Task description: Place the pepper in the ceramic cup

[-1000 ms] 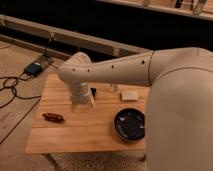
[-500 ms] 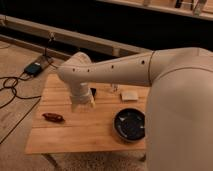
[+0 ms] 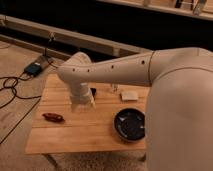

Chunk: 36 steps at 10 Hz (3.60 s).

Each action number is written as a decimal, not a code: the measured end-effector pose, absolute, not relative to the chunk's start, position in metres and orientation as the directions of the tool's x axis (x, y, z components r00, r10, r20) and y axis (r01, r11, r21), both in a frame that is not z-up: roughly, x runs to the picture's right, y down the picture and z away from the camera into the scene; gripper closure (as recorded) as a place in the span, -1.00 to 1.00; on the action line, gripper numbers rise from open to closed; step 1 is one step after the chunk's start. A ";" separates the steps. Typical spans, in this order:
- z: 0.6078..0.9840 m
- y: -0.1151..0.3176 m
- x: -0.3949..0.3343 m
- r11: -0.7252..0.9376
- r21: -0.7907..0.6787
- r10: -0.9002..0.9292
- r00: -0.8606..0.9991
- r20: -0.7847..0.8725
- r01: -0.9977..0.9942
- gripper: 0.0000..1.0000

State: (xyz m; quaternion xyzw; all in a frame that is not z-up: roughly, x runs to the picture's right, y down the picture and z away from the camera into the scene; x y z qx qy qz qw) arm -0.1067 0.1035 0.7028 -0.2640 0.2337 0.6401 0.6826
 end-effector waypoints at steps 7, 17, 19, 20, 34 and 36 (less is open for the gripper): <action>0.703 0.104 -0.107 0.041 -0.061 0.751 0.071 -0.657 -0.997 -0.30; 0.703 0.104 -0.107 0.041 -0.061 0.750 0.071 -0.657 -0.997 -0.30; 0.703 0.104 -0.107 0.041 -0.061 0.750 0.071 -0.657 -0.997 -0.30; 0.703 0.104 -0.107 0.041 -0.061 0.751 0.071 -0.657 -0.997 -0.30; 0.706 0.116 -0.107 0.125 -0.049 0.717 0.124 -0.686 -0.991 -0.30; 0.712 0.130 -0.125 0.225 -0.080 0.681 0.215 -0.700 -0.971 -0.30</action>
